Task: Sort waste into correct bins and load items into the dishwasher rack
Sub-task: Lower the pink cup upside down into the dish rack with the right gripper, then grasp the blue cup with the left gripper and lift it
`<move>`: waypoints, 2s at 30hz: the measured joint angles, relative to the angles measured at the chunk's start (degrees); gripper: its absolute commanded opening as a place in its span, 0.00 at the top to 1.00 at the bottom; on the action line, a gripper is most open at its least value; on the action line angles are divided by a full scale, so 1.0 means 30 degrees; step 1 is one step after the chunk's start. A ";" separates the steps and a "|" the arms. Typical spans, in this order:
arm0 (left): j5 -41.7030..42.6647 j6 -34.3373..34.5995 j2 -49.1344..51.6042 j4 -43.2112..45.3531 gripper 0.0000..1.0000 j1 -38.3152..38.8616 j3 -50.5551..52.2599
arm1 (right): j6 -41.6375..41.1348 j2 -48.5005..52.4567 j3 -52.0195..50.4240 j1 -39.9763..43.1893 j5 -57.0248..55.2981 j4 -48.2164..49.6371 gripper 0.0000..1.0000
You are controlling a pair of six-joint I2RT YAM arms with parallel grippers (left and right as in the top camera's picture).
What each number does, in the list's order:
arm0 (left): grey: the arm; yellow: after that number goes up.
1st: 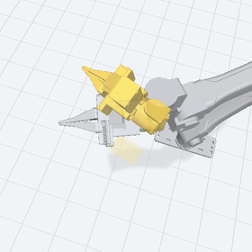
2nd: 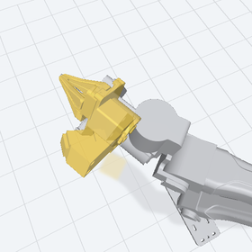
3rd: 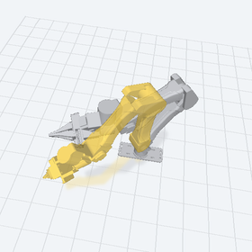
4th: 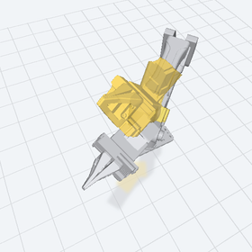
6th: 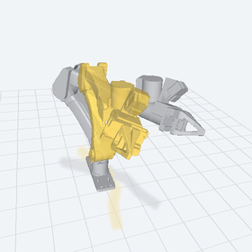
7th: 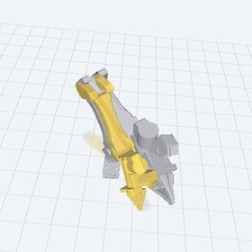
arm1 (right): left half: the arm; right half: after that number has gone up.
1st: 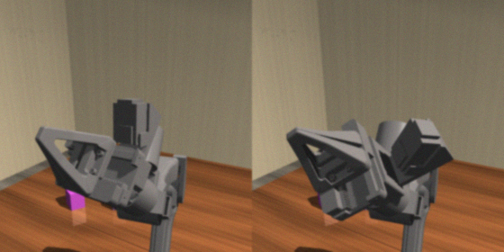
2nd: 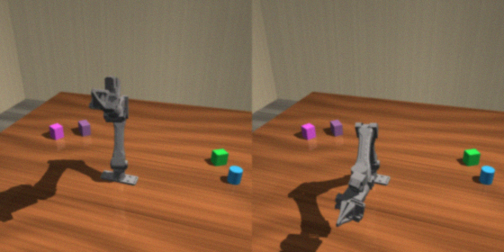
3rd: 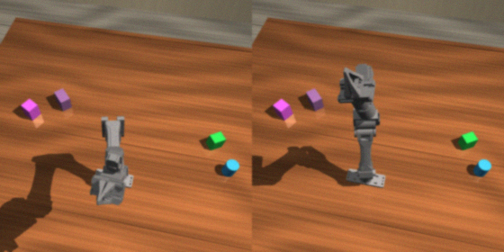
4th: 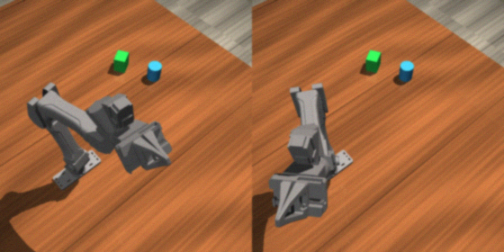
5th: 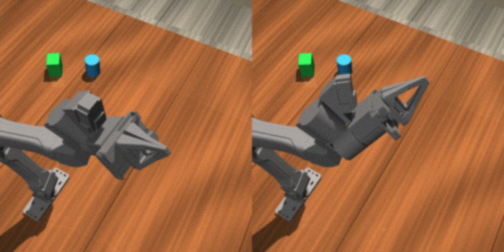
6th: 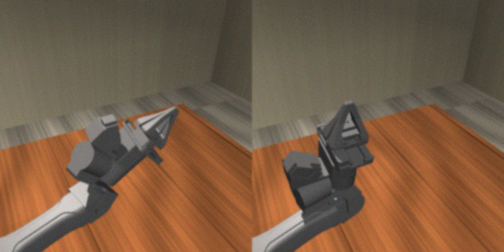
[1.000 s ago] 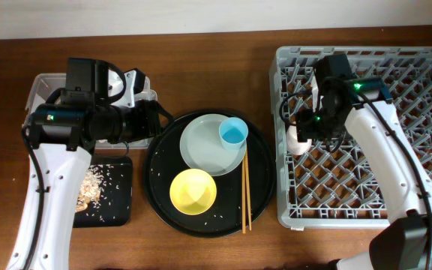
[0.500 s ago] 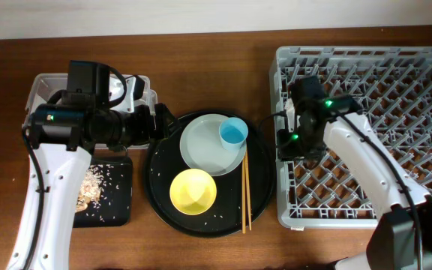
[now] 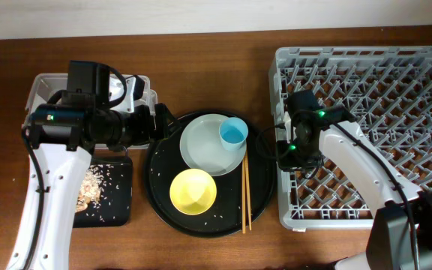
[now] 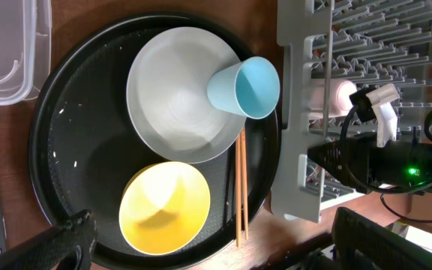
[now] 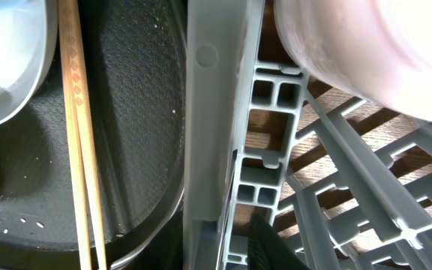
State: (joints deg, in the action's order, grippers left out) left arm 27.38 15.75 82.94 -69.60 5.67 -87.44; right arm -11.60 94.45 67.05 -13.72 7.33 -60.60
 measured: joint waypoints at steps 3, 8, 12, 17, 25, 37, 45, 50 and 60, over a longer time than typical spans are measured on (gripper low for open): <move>0.0000 0.0000 0.0000 0.0000 0.01 0.0000 0.0000 | 0.0000 0.0000 0.0000 -0.0022 -0.0131 -0.0022 0.75; 0.0000 0.0007 0.0000 0.0000 0.01 0.0000 0.0000 | 0.0007 0.0000 0.0000 -0.0022 -0.0146 -0.0022 0.74; 0.0000 0.0007 0.0000 0.0000 0.01 0.0000 0.0000 | 0.0015 0.0000 0.0000 -0.0044 -0.0291 -0.0131 0.75; 0.0000 0.0000 0.0000 0.0007 0.01 0.0000 0.0000 | 0.0124 0.0000 0.0044 -0.0073 -0.0918 -0.0707 0.52; -0.0015 0.0022 0.0000 0.0787 0.01 0.0109 0.0007 | 0.1392 0.0102 0.8007 -0.0066 -0.0248 -0.5668 0.12; -0.2732 0.1770 0.5377 0.8714 0.53 0.5457 0.0044 | 0.1413 0.0036 0.9508 -0.0066 -0.0182 -0.6018 0.02; -0.2922 0.2732 1.0076 0.9107 0.55 0.5617 0.0080 | 0.1435 0.0036 0.9508 -0.0066 -0.0182 -0.6025 0.02; -0.2929 0.2943 1.0149 0.9690 0.61 0.6011 0.0073 | 0.1428 0.0036 0.9508 -0.0066 -0.0182 -0.6025 0.02; -0.4699 0.3140 1.0156 0.9413 0.82 0.7344 0.0073 | 0.1435 0.0036 0.9508 -0.0066 -0.0182 -0.6018 0.02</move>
State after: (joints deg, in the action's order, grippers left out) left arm 13.28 25.17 113.40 -41.36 27.70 -87.22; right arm -7.29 94.56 95.57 -13.91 6.79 -78.65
